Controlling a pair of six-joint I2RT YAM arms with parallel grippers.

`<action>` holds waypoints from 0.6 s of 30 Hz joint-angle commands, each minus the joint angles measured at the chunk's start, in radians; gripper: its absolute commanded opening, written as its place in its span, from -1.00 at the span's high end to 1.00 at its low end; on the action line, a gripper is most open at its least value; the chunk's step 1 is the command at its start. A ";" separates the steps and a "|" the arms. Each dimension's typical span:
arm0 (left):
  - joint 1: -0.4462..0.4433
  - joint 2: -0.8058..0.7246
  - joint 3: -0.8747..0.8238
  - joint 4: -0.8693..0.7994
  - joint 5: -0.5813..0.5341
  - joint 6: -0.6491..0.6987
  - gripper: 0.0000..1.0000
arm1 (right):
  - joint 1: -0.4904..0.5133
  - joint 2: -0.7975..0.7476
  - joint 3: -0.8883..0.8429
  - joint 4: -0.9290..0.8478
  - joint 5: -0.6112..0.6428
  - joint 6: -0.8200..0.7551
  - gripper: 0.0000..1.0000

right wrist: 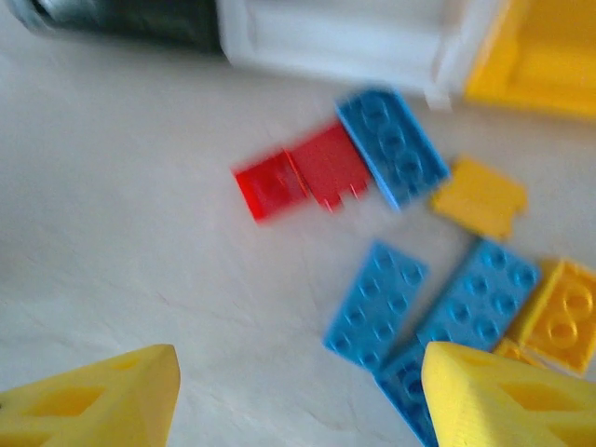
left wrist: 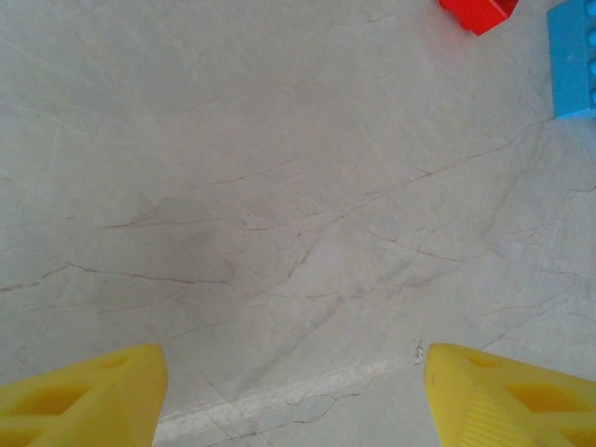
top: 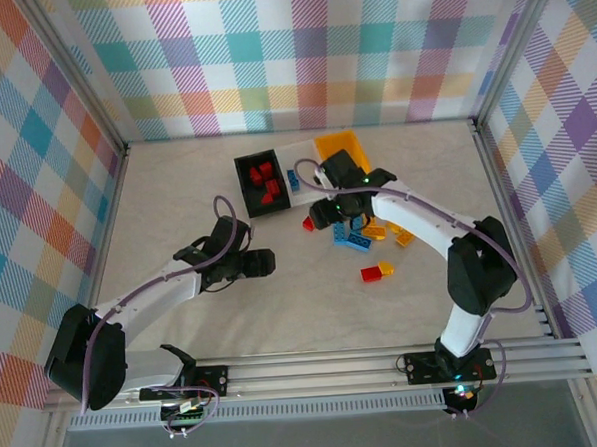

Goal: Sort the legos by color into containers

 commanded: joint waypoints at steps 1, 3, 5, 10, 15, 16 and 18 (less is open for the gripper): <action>-0.020 0.003 -0.006 0.009 0.011 -0.023 -0.47 | -0.025 0.002 -0.059 -0.089 0.053 -0.019 -0.39; -0.028 0.003 -0.006 0.014 0.011 -0.030 -0.47 | -0.037 -0.004 -0.089 -0.085 0.052 -0.019 -0.38; -0.033 0.001 -0.007 0.014 0.010 -0.036 -0.47 | -0.046 0.000 -0.114 -0.072 0.038 -0.034 -0.37; -0.035 -0.001 -0.007 0.003 0.004 -0.037 -0.47 | -0.074 0.037 -0.143 -0.040 -0.002 -0.053 -0.36; -0.034 -0.001 -0.005 -0.003 -0.002 -0.035 -0.47 | -0.098 0.075 -0.154 -0.002 -0.037 -0.048 -0.36; -0.035 0.001 -0.006 -0.003 -0.002 -0.036 -0.47 | -0.101 0.082 -0.154 0.003 -0.043 -0.049 -0.35; -0.034 0.003 -0.007 -0.004 -0.003 -0.034 -0.47 | -0.102 0.104 -0.151 0.011 -0.042 -0.048 -0.35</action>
